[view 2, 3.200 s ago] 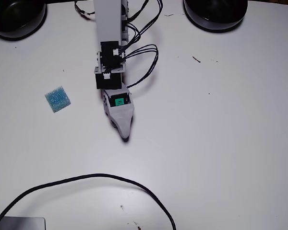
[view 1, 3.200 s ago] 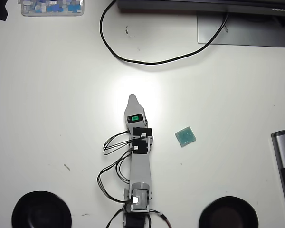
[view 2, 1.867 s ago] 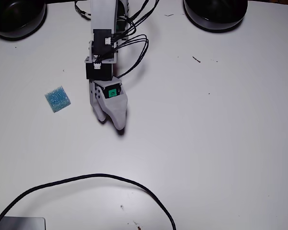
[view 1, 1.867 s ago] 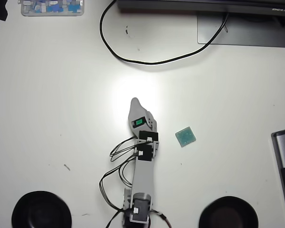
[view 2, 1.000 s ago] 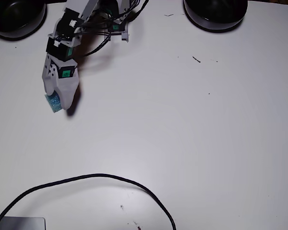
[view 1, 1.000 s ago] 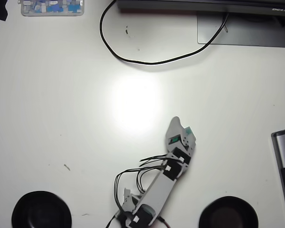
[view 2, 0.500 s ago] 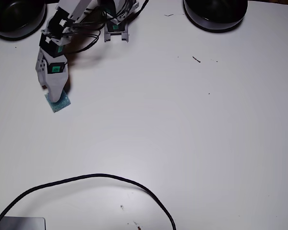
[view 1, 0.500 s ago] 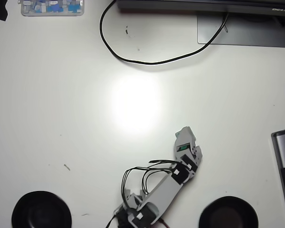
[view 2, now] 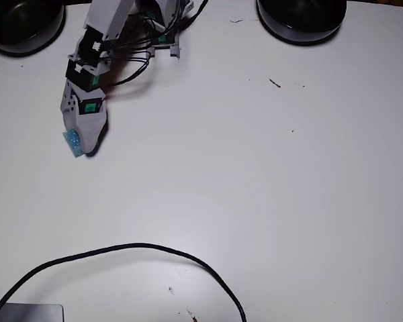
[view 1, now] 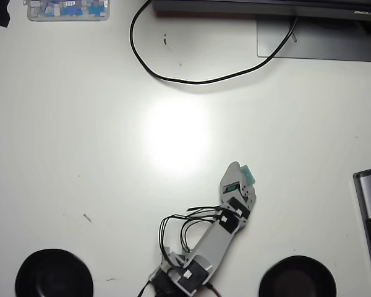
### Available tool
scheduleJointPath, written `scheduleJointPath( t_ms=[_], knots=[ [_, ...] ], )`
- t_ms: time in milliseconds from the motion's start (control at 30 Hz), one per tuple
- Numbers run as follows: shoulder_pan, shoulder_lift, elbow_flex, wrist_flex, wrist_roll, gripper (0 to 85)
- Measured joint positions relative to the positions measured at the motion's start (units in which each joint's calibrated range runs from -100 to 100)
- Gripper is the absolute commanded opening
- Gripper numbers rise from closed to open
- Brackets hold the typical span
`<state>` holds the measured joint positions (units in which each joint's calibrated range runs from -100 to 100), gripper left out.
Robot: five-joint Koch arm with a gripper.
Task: Grab the Blue cube
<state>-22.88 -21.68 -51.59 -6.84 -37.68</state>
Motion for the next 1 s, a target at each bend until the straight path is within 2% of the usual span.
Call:
scheduleJointPath(
  t_ms=[200, 633, 800, 867, 1000],
  knots=[
    [0.0, 3.2, -0.6, 0.9, 0.0, 48.3],
    [-0.5, 8.9, -0.6, 5.6, 0.0, 45.1],
    [-0.5, 8.9, -1.1, 6.9, -0.3, 34.9],
    [-0.5, 8.9, -1.5, 7.3, -0.3, 34.8],
    [-0.5, 8.9, -1.8, 8.0, -0.9, 26.0]
  ],
)
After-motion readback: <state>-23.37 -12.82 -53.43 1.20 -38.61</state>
